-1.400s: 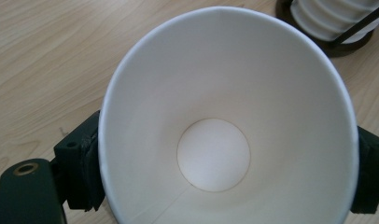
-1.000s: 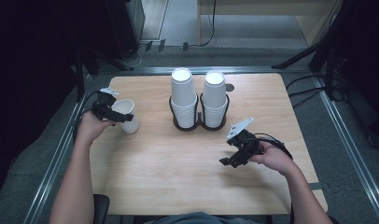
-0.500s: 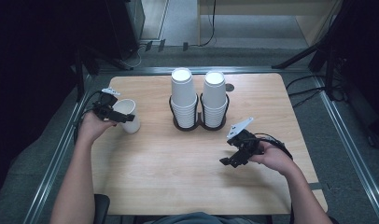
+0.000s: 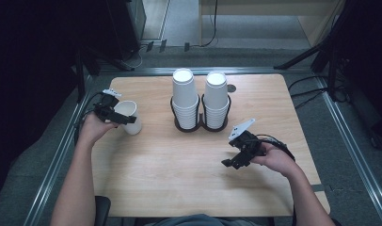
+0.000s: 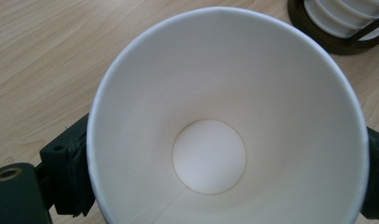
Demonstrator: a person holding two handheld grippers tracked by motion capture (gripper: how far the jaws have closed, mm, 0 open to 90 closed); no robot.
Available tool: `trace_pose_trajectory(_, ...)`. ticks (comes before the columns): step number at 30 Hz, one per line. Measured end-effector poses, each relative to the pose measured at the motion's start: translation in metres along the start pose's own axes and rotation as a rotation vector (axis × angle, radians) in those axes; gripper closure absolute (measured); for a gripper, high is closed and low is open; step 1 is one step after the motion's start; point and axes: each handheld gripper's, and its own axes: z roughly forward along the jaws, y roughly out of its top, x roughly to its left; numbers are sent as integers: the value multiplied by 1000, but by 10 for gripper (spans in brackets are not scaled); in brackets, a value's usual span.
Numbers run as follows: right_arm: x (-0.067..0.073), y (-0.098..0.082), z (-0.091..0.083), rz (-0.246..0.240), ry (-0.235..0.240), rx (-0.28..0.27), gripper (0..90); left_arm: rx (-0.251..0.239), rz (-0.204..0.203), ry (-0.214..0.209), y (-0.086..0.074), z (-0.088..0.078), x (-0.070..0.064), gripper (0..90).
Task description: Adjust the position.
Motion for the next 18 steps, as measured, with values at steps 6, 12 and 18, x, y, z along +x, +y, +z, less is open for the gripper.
trace_pose_trajectory(6,0,1,1,0,0,9,155,-2,1,-13,-1,0,-1,32)
trace_pose_trajectory(12,0,2,2,-12,3,11,155,-9,-10,-20,-3,-2,-1,21)
trace_pose_trajectory(18,0,4,1,-11,5,12,155,-5,-28,-34,-4,-4,-1,0)
